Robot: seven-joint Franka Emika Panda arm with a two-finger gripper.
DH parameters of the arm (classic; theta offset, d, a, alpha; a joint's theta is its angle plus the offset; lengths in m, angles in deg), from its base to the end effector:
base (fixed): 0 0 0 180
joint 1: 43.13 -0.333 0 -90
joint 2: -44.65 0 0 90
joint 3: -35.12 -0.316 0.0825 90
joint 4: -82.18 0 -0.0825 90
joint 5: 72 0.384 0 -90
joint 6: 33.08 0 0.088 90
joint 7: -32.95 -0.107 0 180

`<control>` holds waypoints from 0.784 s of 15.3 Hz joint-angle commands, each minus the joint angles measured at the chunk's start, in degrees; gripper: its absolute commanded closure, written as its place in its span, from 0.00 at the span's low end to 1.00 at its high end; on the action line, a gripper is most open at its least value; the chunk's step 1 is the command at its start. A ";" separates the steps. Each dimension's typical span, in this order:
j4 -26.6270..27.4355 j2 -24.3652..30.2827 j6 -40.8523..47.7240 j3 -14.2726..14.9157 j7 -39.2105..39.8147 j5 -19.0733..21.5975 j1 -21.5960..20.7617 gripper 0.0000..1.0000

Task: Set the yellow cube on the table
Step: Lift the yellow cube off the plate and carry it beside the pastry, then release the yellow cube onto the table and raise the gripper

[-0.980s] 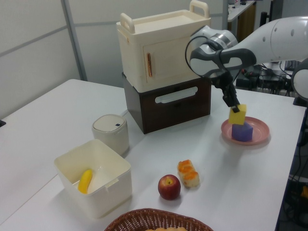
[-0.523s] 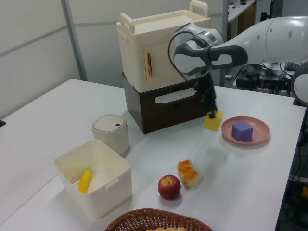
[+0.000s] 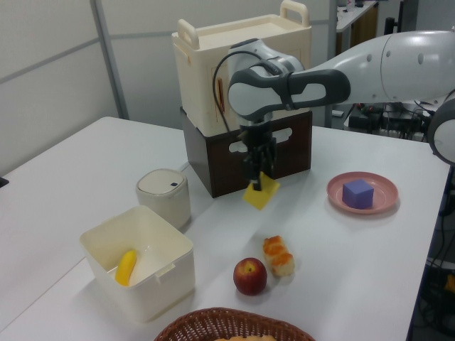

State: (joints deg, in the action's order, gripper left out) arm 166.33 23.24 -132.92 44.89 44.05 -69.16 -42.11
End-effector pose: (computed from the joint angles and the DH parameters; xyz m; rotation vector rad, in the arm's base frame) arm 0.6524 -0.1039 0.4612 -3.1339 -0.0051 0.1495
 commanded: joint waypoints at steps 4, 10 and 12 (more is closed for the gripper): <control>-0.04 4.61 -0.88 0.51 -5.74 0.68 -2.51 0.00; 0.05 9.19 2.89 0.69 -5.12 -4.15 -4.09 0.00; 0.05 9.46 2.81 0.77 -5.38 -4.33 -4.00 0.00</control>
State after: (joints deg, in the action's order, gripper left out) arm 164.79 31.24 -130.71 44.90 39.50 -72.23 -45.14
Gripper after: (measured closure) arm 0.000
